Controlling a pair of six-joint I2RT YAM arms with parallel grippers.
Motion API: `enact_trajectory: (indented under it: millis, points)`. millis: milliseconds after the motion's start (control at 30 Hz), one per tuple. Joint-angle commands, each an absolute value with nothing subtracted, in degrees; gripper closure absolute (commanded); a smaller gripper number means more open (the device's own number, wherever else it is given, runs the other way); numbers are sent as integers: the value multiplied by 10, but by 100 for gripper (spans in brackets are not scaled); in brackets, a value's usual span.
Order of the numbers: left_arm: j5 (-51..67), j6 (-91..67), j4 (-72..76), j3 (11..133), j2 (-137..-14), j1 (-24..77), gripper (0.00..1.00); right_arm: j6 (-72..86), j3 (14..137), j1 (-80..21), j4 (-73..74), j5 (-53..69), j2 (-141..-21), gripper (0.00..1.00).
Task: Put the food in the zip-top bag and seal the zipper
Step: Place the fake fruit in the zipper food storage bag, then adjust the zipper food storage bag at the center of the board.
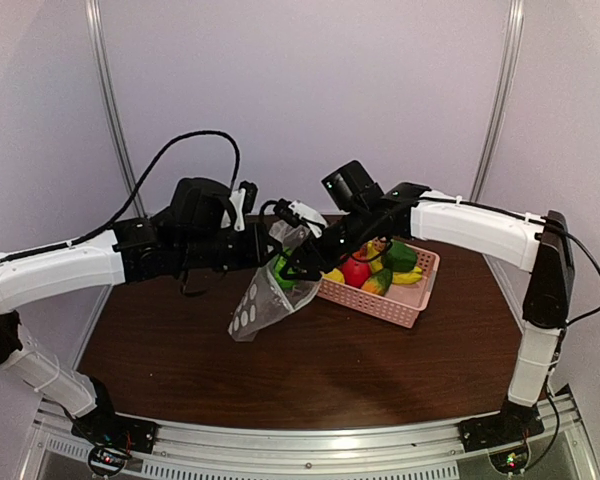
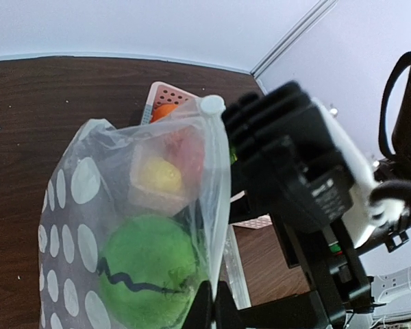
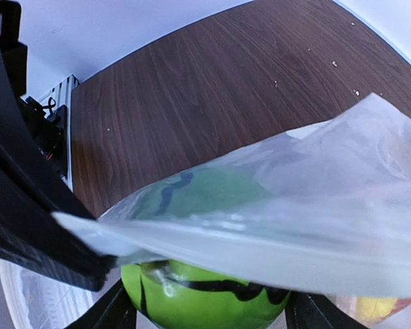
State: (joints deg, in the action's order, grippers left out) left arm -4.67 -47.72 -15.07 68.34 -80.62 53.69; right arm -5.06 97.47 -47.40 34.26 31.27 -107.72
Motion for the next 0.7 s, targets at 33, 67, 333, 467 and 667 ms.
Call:
enact_trajectory:
  millis: [33, 67, 333, 467, 667]
  points:
    - [-69, -476, -140, 678, -813, 540, 100, -70, 1011, -472, 410, 297, -1049, 22]
    - [-75, -474, -146, 677, -812, 540, 100, -68, 1005, -466, 414, 303, -1040, 21]
    - [-95, -471, -147, 670, -809, 540, 100, -42, 915, -446, 380, 241, -982, 11]
    - [-96, -471, -146, 676, -816, 540, 100, -20, 892, -446, 363, 214, -981, 13]
    - [-96, -474, -145, 674, -816, 540, 100, 0, 889, -446, 365, 214, -995, 24]
